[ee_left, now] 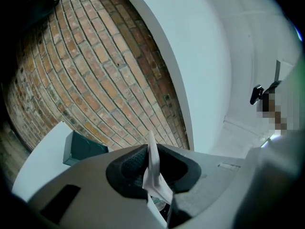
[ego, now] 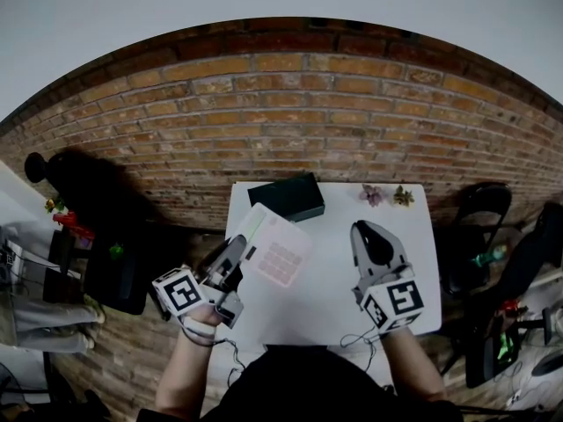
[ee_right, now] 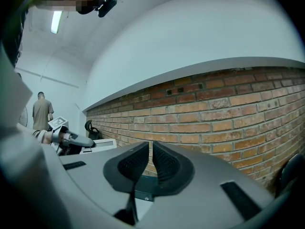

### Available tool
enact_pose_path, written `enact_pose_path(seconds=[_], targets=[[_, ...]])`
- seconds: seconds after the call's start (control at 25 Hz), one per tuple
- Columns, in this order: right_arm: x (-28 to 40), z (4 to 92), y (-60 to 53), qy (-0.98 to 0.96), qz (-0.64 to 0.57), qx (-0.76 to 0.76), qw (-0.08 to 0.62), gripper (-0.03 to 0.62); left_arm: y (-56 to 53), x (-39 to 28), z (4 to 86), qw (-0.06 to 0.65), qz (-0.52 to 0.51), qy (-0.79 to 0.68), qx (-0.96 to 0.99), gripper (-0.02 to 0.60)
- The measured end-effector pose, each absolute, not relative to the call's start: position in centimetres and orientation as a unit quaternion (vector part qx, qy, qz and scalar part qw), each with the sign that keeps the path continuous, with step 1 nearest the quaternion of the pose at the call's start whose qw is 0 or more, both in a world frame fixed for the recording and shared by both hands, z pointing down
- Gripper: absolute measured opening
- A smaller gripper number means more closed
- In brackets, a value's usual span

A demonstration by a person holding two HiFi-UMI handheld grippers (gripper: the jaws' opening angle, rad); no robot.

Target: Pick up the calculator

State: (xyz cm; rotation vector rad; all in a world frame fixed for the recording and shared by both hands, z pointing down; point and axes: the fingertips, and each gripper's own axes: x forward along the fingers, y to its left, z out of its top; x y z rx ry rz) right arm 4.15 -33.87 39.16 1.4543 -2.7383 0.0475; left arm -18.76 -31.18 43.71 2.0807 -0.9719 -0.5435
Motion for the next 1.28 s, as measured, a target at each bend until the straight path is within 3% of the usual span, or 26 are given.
enact_pose_path(seconds=[1.28], targets=[[5.9,40.2,-35.1,-0.888,0.036,0.459,0.017,0.012,-30.7,-17.3,43.7,0.387,-0.208,-0.392,0.808,0.051]])
